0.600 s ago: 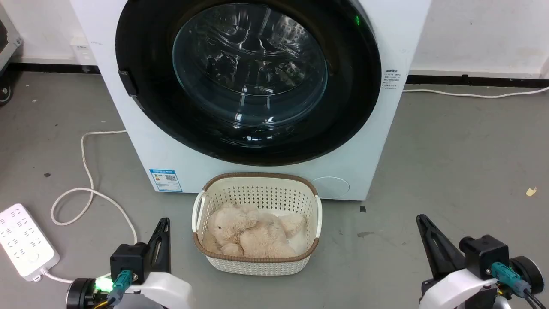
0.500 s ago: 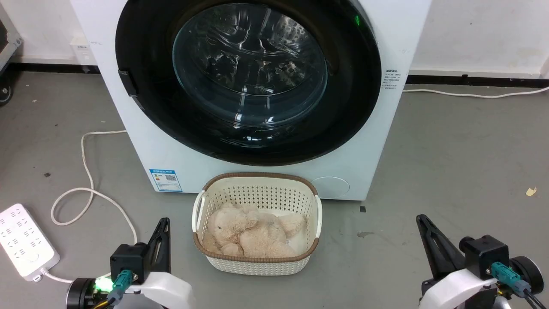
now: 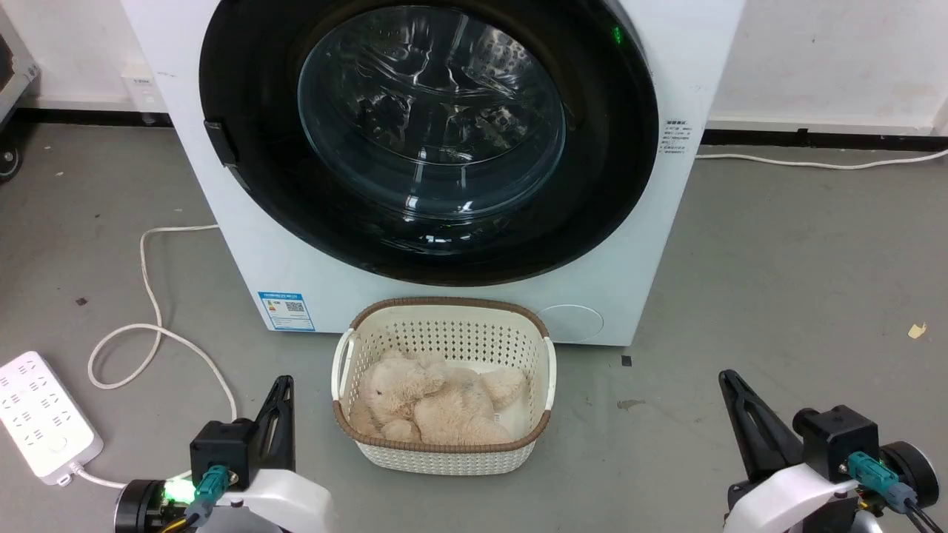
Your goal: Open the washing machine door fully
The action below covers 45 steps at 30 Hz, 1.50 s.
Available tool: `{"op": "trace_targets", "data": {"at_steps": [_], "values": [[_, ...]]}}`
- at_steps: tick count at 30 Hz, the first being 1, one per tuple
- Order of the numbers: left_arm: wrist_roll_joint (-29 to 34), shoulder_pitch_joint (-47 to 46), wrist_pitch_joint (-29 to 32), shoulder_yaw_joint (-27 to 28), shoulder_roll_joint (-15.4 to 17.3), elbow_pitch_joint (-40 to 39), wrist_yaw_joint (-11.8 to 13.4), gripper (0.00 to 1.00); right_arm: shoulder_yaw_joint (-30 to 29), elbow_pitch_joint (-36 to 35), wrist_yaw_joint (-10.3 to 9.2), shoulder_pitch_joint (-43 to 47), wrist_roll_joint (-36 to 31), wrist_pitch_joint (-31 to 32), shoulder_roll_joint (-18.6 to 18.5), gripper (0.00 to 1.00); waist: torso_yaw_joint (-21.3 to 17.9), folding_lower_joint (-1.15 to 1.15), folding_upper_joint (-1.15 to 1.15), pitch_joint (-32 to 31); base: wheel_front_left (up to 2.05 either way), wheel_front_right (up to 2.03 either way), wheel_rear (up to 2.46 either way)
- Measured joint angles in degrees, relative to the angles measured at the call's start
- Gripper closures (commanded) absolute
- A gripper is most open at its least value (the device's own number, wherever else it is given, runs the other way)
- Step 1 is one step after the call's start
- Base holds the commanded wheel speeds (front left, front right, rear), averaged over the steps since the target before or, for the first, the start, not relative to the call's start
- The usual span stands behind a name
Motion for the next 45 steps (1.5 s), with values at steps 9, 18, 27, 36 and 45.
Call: {"op": "trace_targets", "data": {"at_steps": [9, 18, 27, 36, 45], "values": [[0.0, 0.0, 0.0, 0.0, 0.0, 0.0, 0.0, 1.0, 0.0, 0.0, 0.0, 0.0, 0.0, 0.0, 0.0, 1.0, 0.0, 0.0, 0.0, 0.0, 0.0, 0.0, 0.0], [-0.1, 0.0, 0.0, 0.0, 0.0, 0.0, 0.0, 1.0, 0.0, 0.0, 0.0, 0.0, 0.0, 0.0, 0.0, 1.0, 0.0, 0.0, 0.0, 0.0, 0.0, 0.0, 0.0], [-0.1, 0.0, -0.1, -0.4, 0.0, 0.0, 0.1, 0.0, -0.1, 0.0, 0.0, 0.0, 0.0, -0.3, 0.0, 0.0, 0.0, 0.0, 0.0, 0.1, 0.0, 0.0, 0.0], [-0.1, 0.0, -1.2, -1.4, 0.0, -0.2, 0.6, 0.0, -0.3, -0.3, 0.0, 0.0, 0.1, -1.3, 0.0, 0.0, 0.0, 0.0, 0.0, 0.6, 0.0, 0.0, 0.0], [-0.1, 0.0, -2.4, -2.7, 0.3, -0.7, 1.5, 0.0, -0.5, -0.4, 0.0, -0.4, 0.8, -2.3, -0.1, 0.0, 0.1, 0.0, 0.0, 2.1, 0.0, 0.0, 0.0]]}}
